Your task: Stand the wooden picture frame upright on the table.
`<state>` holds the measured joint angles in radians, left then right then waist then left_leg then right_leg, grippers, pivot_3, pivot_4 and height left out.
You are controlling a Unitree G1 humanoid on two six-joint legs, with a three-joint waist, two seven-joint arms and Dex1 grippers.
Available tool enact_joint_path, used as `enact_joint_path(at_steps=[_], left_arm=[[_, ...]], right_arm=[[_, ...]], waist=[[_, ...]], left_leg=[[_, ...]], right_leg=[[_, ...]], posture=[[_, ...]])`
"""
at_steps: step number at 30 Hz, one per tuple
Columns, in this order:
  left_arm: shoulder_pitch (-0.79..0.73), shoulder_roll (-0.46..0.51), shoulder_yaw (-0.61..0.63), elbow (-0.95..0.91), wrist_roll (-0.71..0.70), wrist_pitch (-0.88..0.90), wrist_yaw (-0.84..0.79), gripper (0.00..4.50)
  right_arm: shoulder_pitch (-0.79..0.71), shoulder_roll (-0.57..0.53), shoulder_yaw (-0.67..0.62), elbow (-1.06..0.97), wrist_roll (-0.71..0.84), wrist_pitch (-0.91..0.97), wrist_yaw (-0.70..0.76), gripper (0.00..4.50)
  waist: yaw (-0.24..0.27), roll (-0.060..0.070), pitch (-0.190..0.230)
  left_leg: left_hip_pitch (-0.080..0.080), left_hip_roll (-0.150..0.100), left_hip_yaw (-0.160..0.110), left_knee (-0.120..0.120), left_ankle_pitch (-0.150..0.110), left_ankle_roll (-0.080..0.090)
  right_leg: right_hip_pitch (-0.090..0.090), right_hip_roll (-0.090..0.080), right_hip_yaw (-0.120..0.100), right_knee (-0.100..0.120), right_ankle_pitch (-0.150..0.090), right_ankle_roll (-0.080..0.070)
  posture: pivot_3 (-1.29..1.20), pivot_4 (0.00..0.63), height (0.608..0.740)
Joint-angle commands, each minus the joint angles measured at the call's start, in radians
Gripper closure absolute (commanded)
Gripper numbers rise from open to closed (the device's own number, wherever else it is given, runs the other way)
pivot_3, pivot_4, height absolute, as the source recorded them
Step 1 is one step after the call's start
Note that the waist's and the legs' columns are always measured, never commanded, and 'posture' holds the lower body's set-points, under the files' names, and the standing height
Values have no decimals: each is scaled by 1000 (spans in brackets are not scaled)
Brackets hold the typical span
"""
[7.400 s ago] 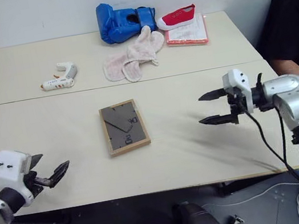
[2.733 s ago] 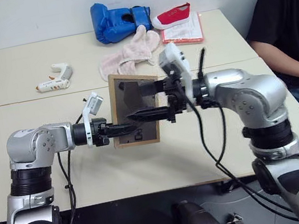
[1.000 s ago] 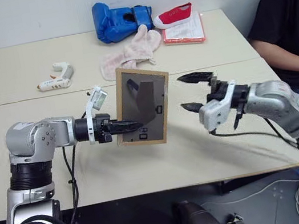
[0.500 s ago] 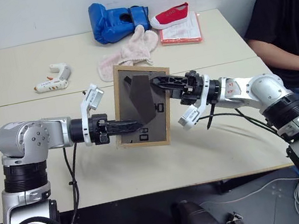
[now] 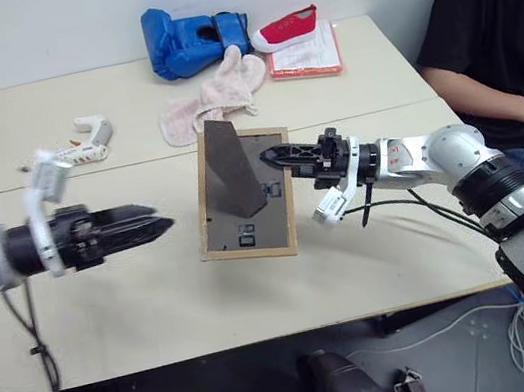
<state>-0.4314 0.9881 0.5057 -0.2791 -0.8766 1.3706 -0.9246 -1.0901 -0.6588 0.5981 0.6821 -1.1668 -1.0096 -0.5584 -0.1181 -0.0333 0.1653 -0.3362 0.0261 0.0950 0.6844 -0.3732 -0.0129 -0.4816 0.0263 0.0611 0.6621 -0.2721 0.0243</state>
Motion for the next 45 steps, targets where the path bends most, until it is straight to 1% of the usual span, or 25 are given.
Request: enact_joint_path(at_steps=[1,2,3,4,5,6,8,9,11,12,14,17,21,26,28,30,34,35,36,39,42,44,45], left_arm=[[151,-13,179,-239,-18,-112,-6,0],[179,-31,209,-275,-37,-124,7,0],[206,-58,235,-320,-61,-134,27,0],[227,-77,253,-352,-80,-142,43,0],[235,-109,263,-377,-99,-146,80,0],[239,-135,270,-393,-117,-149,117,0],[231,-173,264,-401,-140,-160,191,0],[226,-182,256,-400,-149,-166,219,0],[217,-187,238,-394,-157,-186,256,0],[211,-186,229,-389,-162,-197,273,0],[203,-179,207,-382,-161,-221,295,0],[208,-162,174,-380,-149,-261,299,0],[220,-145,134,-379,-146,-303,294,0],[228,-121,110,-365,-149,-343,289,0],[230,-113,106,-356,-149,-355,284,0],[232,-103,101,-345,-147,-367,276,0],[227,-81,76,-315,-140,-393,254,0],[227,-76,69,-311,-137,-399,248,0],[226,-71,59,-303,-135,-405,238,0],[223,-59,36,-285,-137,-420,217,0],[220,-52,23,-274,-125,-442,203,0],[215,-42,18,-260,-122,-451,193,0],[215,-39,17,-254,-120,-456,188,0]], right_arm=[[-12,46,-51,127,365,-122,248,3267],[5,65,-47,165,523,-138,387,3267],[66,77,-37,98,808,-53,614,3267],[112,85,-36,40,1015,18,789,3267],[181,99,-73,-99,1276,237,996,3267],[233,108,-109,-216,1478,438,1143,3267],[300,117,-182,-384,1751,807,1295,3267],[319,117,-207,-431,1827,937,1324,3267],[337,129,-255,-478,1945,1198,1317,3267],[341,146,-283,-481,1981,1288,1299,3267],[340,179,-328,-464,2036,1460,1268,3267],[355,221,-361,-443,2018,1577,1270,3267],[389,271,-390,-437,1983,1656,1291,3267],[437,288,-377,-461,1899,1648,1346,3267],[462,281,-373,-488,1873,1653,1373,2550],[486,269,-374,-521,1856,1659,1403,1978],[503,252,-402,-574,1844,1698,1423,624],[505,247,-407,-587,1841,1706,1428,342],[509,227,-405,-616,1832,1707,1445,23],[516,147,-406,-703,1805,1714,1490,23],[519,47,-438,-768,1799,1727,1533,23],[516,-61,-507,-795,1799,1698,1604,23],[515,-93,-530,-802,1803,1692,1625,23]], waist=[[2,0,0],[3,-1,0],[7,-2,0],[9,-2,0],[13,-2,0],[19,-2,0],[34,-1,1],[38,-1,1],[41,-1,1],[42,-1,1],[40,-1,0],[38,-1,1],[37,-1,1],[38,-1,0],[38,-1,0],[38,-1,1],[36,-1,1],[36,-1,1],[35,-1,1],[39,0,1],[42,0,1],[45,1,2],[48,1,2]], left_leg=[[0,0,0,0,0,0],[1,0,0,0,0,0],[2,0,-1,0,0,0],[4,1,-2,0,0,1],[6,1,-3,0,0,1],[7,1,-5,0,0,1],[12,3,-6,0,-2,2],[13,3,-7,1,-2,3],[13,3,-7,1,-3,5],[13,3,-7,1,-4,7],[13,3,-8,0,-5,6],[12,3,-7,0,-3,4],[11,2,-6,-1,-3,3],[11,2,-6,-1,-3,3],[11,2,-6,-1,-3,3],[11,2,-6,-1,-3,3],[11,2,-6,-1,-3,3],[11,2,-6,-1,-3,3],[11,2,-6,-1,-3,3],[11,2,-6,-1,-3,3],[10,2,-6,-1,-4,5],[10,2,-6,-1,-4,6],[10,2,-6,-1,-5,7]], right_leg=[[0,0,0,-1,0,0],[2,0,0,-1,0,0],[3,0,-1,-1,0,0],[6,0,-2,-2,0,0],[9,0,-3,-2,0,0],[11,0,-4,-3,0,0],[18,0,-6,-2,1,1],[19,-1,-6,-2,1,2],[20,-1,-6,-2,1,2],[20,-1,-7,-2,1,2],[19,-1,-7,-4,1,2],[18,-1,-7,-6,1,1],[17,-1,-7,-7,0,1],[17,-1,-7,-7,0,1],[17,-1,-7,-7,0,1],[17,-1,-7,-8,0,1],[17,-1,-6,-8,0,1],[17,-1,-6,-7,0,1],[17,-1,-7,-7,0,1],[17,-1,-7,-8,0,1],[17,-1,-6,-9,0,1],[17,-1,-7,-10,0,1],[17,-1,-6,-11,1,2]], posture=[[0,150,740],[0,150,740],[0,150,740],[0,150,740],[0,150,740],[0,150,740],[0,150,740],[0,150,740],[0,150,740],[0,150,740],[0,150,740],[0,150,740],[0,150,740],[0,150,740],[0,150,740],[0,150,740],[0,150,740],[0,150,740],[0,150,740],[0,150,740],[0,150,740],[0,150,740],[0,150,740]])
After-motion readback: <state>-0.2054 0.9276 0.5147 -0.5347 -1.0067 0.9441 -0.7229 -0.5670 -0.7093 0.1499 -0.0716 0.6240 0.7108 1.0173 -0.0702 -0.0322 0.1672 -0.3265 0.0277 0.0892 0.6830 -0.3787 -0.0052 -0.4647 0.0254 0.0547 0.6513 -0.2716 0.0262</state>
